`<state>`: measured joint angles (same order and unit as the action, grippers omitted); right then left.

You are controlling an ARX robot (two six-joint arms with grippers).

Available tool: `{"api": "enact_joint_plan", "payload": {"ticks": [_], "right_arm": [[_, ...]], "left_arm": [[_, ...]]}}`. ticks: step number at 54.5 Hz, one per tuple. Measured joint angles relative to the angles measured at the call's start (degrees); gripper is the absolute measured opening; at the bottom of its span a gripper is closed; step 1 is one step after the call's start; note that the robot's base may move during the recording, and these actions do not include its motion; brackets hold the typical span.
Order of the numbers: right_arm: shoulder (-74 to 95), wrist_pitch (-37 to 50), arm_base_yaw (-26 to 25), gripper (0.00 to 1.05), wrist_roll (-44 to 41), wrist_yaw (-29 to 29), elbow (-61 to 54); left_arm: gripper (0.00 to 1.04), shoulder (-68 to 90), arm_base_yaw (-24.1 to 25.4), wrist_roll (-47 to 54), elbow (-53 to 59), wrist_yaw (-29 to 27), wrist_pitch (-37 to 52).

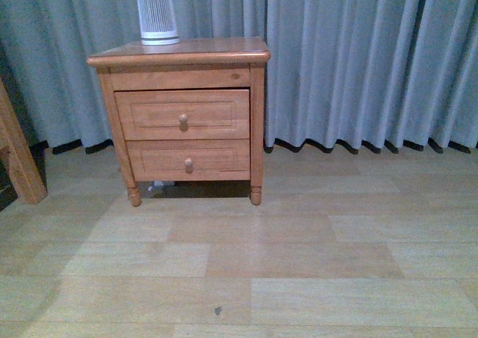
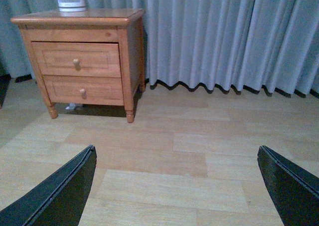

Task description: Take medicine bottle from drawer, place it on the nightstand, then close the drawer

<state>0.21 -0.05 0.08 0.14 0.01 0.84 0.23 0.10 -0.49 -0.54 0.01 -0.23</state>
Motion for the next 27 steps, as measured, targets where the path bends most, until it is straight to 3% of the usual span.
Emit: {"api": "enact_joint_plan", "payload": {"ticks": [27], "right_arm": [[0.0, 0.0, 0.0, 0.98, 0.0, 0.0, 0.0]], "left_arm": [[0.98, 0.0, 0.0, 0.0, 0.0, 0.0, 0.0]]}}
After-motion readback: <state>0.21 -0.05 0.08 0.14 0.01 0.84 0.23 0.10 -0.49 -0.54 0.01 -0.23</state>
